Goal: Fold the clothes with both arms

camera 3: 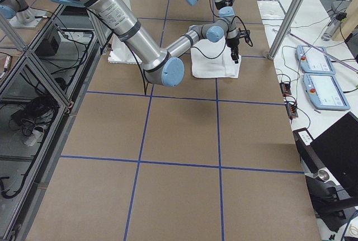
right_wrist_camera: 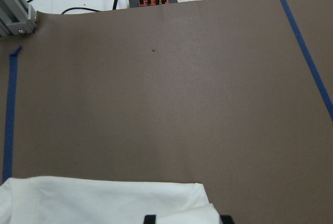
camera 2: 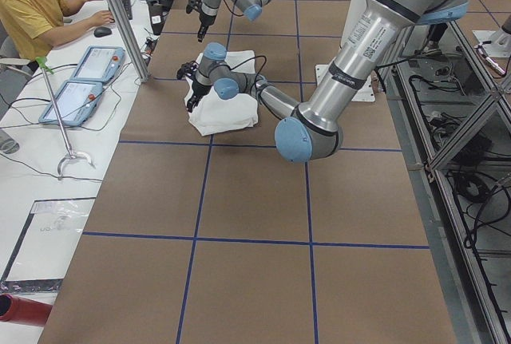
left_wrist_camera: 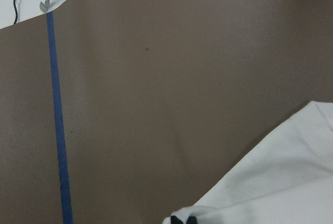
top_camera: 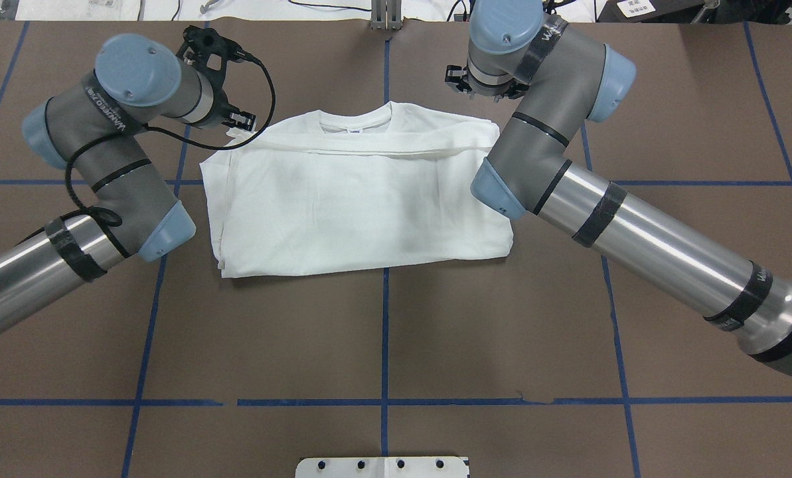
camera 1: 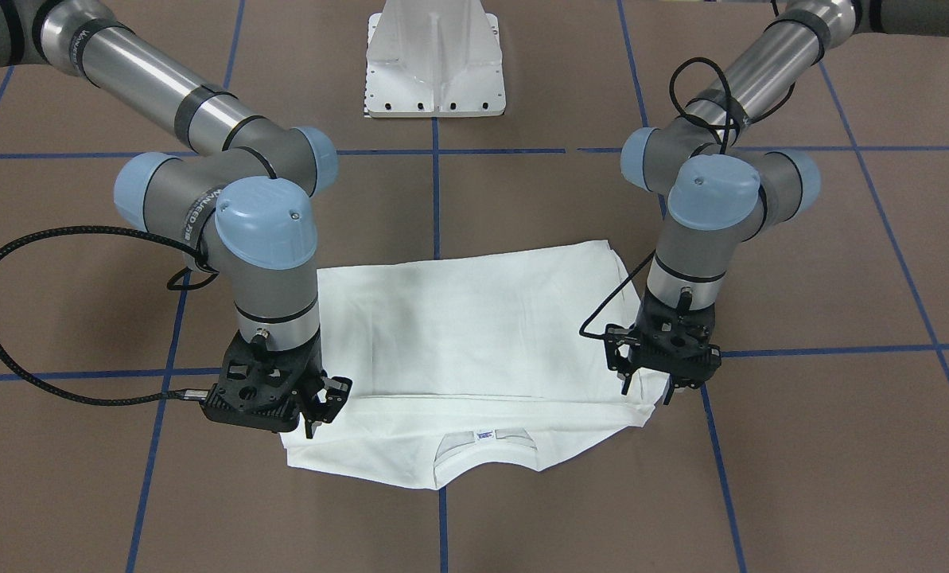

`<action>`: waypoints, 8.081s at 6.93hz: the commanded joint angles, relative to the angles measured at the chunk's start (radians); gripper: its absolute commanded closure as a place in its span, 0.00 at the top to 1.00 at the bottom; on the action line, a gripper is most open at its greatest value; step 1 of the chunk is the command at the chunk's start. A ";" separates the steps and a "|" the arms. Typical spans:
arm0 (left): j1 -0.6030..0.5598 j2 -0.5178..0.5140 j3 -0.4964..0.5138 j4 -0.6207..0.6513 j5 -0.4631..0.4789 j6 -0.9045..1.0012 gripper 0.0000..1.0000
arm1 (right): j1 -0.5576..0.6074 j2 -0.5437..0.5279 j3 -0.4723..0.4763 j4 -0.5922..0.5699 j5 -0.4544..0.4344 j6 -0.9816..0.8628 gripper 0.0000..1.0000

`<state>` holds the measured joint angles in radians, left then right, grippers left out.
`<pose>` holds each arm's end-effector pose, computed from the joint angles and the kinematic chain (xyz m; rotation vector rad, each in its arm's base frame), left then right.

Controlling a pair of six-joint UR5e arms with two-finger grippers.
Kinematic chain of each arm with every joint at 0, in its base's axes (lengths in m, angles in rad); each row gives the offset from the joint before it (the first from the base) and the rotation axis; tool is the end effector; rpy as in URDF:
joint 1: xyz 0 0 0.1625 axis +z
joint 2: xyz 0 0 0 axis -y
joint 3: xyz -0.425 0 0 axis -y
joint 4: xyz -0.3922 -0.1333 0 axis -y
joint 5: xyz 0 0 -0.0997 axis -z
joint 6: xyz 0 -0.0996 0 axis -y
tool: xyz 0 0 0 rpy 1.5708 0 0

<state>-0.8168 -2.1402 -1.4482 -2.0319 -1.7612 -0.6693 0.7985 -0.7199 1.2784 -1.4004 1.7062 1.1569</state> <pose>0.4103 -0.6041 0.3326 0.5703 0.7259 0.1650 -0.4670 -0.6511 0.2421 0.3097 -0.6747 0.3175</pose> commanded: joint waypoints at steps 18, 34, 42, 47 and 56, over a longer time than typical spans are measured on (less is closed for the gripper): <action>-0.047 -0.034 0.228 -0.114 0.147 -0.024 0.00 | -0.064 -0.026 0.102 0.008 0.007 0.058 1.00; -0.134 -0.096 0.388 -0.369 0.039 0.004 1.00 | -0.309 -0.101 0.071 0.115 -0.207 0.448 0.00; -0.136 -0.044 0.309 -0.369 0.039 -0.003 1.00 | -0.269 -0.120 0.149 0.083 -0.169 0.418 0.00; -0.134 -0.021 0.272 -0.366 0.035 0.000 1.00 | -0.554 -0.265 0.634 -0.316 -0.347 0.587 0.00; -0.134 0.054 0.149 -0.353 -0.050 -0.003 1.00 | -0.430 0.052 0.137 -0.324 -0.226 0.182 1.00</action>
<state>-0.9510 -2.0870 -1.2970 -2.3854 -1.8112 -0.6719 0.3641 -0.7430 1.5485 -1.7234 1.4652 1.3725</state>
